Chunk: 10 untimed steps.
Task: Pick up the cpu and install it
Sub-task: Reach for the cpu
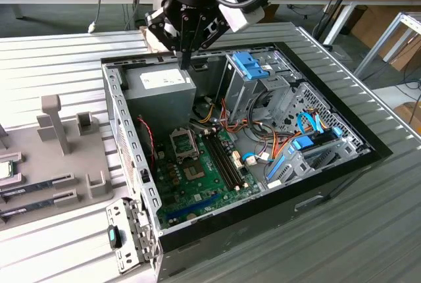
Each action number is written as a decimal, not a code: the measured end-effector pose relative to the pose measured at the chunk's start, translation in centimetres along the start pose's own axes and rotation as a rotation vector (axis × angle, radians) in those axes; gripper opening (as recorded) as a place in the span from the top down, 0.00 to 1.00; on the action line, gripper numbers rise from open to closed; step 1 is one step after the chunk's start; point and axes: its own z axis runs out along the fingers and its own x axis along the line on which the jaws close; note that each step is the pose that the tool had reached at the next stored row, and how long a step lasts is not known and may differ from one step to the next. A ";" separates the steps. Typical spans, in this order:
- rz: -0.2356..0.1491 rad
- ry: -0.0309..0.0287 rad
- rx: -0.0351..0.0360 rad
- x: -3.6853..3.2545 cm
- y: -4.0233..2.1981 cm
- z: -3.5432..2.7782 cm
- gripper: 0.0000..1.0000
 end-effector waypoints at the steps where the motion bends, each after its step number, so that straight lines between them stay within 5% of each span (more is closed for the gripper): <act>1: 0.000 0.0000 0.0000 0.04 0.00 0.00 0.89; 10: 0.000 0.0000 0.0000 0.19 -0.01 0.00 0.89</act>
